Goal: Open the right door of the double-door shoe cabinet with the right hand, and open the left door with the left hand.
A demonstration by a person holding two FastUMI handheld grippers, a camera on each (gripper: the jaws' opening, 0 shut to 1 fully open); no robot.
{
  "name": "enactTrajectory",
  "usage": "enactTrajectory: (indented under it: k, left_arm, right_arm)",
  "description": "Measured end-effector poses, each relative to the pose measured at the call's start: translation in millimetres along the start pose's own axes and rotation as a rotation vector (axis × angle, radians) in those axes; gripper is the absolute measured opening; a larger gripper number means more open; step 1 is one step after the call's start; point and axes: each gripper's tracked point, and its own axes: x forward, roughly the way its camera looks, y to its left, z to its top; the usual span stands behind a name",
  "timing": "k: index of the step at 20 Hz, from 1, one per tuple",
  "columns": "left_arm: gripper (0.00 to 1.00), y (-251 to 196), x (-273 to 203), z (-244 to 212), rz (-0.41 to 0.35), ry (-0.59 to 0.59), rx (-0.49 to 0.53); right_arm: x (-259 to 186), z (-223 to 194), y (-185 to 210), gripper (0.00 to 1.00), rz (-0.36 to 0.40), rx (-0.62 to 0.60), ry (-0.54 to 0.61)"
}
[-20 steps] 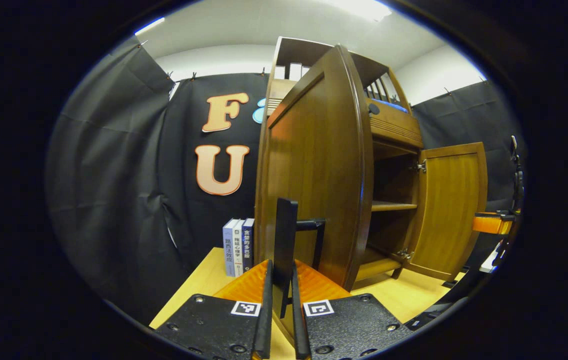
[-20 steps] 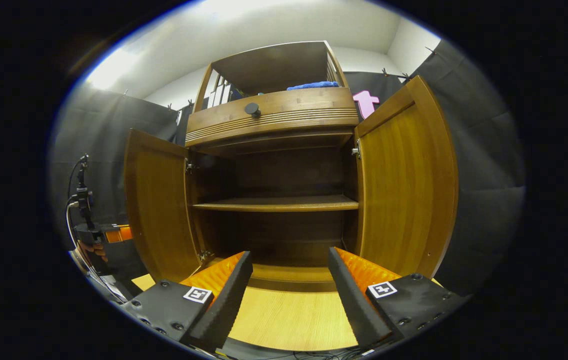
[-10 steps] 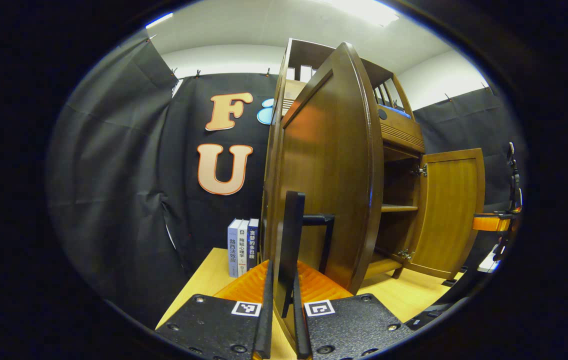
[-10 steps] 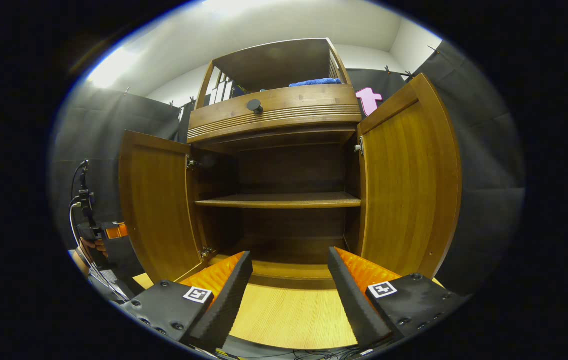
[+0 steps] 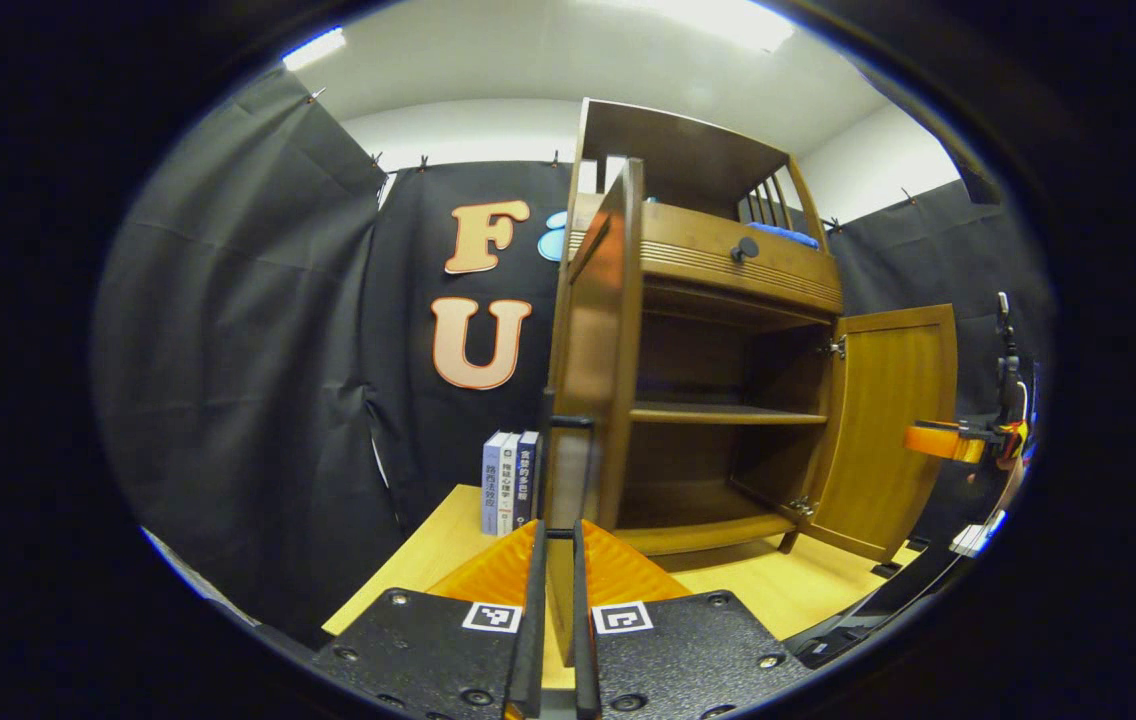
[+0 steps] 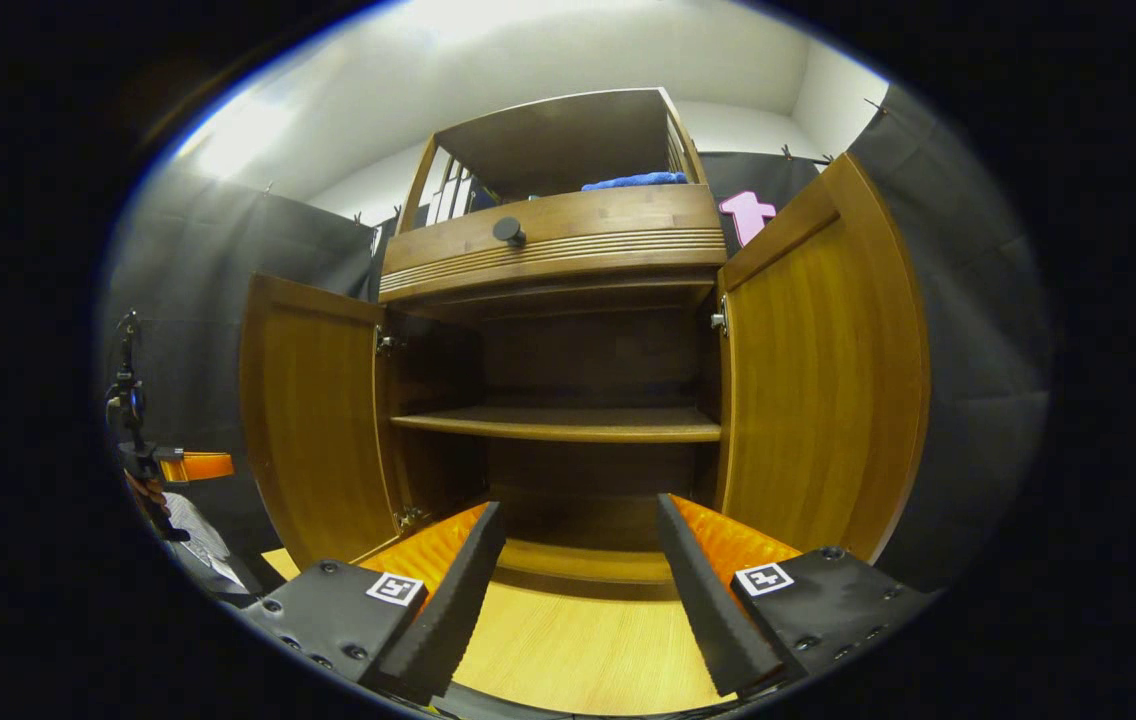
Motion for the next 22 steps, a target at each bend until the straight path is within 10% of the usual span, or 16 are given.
enactTrajectory:
  k: [7, 18, 22]
  left_arm:
    - [0.10, -119, 18, 48, -0.143, -0.129, -0.038]
    - [0.93, -149, 68, 47, -0.033, -0.159, -0.096]
    - [0.92, -143, 73, 37, 0.000, -0.137, -0.099]
  right_arm:
    - [-23, 4, -26, 0.93, -0.015, -0.011, 0.004]
    - [-56, 6, -38, 0.98, -0.073, -0.046, -0.005]
    - [-56, 4, -39, 0.98, -0.094, -0.031, -0.009]
